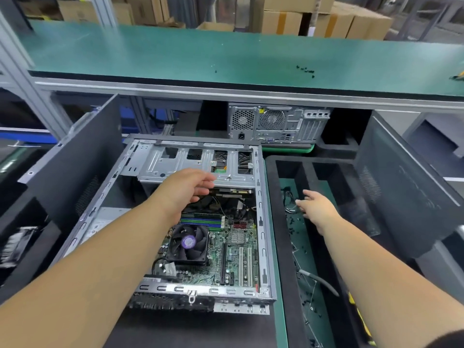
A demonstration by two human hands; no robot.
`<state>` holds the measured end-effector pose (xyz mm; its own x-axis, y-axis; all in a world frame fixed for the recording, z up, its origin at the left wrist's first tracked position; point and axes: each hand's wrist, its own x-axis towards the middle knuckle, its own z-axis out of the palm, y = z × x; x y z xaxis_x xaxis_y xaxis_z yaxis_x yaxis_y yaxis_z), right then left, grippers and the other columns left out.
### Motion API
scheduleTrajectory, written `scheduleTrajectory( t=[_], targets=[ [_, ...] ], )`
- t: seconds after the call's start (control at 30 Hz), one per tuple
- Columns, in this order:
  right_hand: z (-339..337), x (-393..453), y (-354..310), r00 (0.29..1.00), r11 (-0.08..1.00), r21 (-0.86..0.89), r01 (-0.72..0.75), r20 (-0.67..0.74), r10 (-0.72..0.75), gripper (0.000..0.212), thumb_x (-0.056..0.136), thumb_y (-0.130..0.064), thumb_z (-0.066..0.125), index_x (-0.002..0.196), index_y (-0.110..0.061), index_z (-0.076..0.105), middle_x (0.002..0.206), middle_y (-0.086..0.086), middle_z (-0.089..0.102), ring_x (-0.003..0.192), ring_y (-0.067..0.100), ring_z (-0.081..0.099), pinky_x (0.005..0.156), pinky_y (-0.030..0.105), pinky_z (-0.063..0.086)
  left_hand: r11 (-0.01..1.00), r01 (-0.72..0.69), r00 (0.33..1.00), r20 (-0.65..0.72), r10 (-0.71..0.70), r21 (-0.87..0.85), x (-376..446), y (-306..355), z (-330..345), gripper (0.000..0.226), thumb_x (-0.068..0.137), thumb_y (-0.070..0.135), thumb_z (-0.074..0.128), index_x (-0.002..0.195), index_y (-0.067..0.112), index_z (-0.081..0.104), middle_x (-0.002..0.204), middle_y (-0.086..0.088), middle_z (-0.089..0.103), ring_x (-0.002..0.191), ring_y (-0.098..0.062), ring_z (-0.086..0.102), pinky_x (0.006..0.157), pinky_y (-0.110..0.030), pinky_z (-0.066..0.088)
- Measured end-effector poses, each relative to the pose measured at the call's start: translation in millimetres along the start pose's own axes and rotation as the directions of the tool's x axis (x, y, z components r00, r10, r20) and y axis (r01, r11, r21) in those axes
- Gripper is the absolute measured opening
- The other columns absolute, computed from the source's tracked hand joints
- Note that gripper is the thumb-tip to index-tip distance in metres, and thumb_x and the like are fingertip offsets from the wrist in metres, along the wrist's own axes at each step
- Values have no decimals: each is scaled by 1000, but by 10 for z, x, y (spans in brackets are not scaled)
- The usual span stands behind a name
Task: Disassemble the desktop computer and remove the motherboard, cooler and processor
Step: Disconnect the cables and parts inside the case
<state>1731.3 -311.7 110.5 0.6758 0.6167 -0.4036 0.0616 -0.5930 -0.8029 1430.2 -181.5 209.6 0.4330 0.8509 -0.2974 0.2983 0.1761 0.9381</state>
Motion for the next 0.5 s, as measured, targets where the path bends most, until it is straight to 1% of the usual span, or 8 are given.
scheduleTrajectory(
  t=[0.1,0.2,0.27,0.3,0.33,0.37,0.43,0.5],
  targets=[
    [50,-107,-182,996,996,10,84,9,-84,40,93,-21,62,133,-24,58,131,-1,61,110,17,61,103,40,47,999,-7,1000,-2,7,43,-34,-15,-40,21,97,26,50,93,23,71,90,7,73,86,-11,65,74,-27,45],
    [155,-295,-452,971,972,-3,236,25,-236,24,92,-23,61,113,-33,68,114,-9,68,102,12,63,98,37,50,996,-18,1000,-4,18,83,-57,-18,-87,18,96,26,52,94,23,70,93,6,72,84,-10,64,73,-27,44],
    [245,-462,-646,944,943,-33,330,16,-330,20,93,-24,58,103,-37,70,102,-16,69,96,8,64,88,33,53,992,-15,1000,-8,17,121,-59,-22,-127,16,94,24,54,93,22,70,93,4,71,81,-11,62,75,-28,44],
    [299,-561,-742,931,929,-54,366,6,-366,20,93,-24,57,97,-39,71,96,-18,69,89,7,64,80,29,53,989,-13,1000,-8,14,146,-56,-24,-155,16,93,21,54,93,22,70,92,4,71,81,-11,62,75,-28,44],
    [359,-664,-830,918,915,-73,396,-5,-397,20,92,-25,57,91,-40,71,90,-18,69,82,6,63,71,26,52,985,-10,1000,-5,11,172,-53,-26,-189,17,90,17,54,92,23,70,92,5,71,81,-11,62,73,-28,43],
    [421,-762,-906,905,901,-90,424,-8,-426,21,92,-26,57,87,-40,71,87,-18,69,79,7,62,67,25,50,980,-9,1000,-1,9,198,-50,-26,-230,18,88,14,55,90,23,70,92,5,71,81,-10,63,69,-27,42],
    [554,-943,-1026,881,874,-120,471,27,-472,20,90,-27,57,80,-38,71,84,-15,69,79,8,63,69,26,49,969,-17,1000,6,16,247,-43,-30,-322,18,86,14,56,87,26,70,91,7,70,81,-8,63,64,-25,39],
    [695,-1094,-1105,880,869,-145,474,97,-464,20,89,-27,58,77,-35,72,80,-10,72,77,12,66,72,34,56,957,-36,999,9,35,286,-33,-37,-417,18,85,15,57,84,27,69,88,9,70,79,-5,63,59,-23,38]
  ],
)
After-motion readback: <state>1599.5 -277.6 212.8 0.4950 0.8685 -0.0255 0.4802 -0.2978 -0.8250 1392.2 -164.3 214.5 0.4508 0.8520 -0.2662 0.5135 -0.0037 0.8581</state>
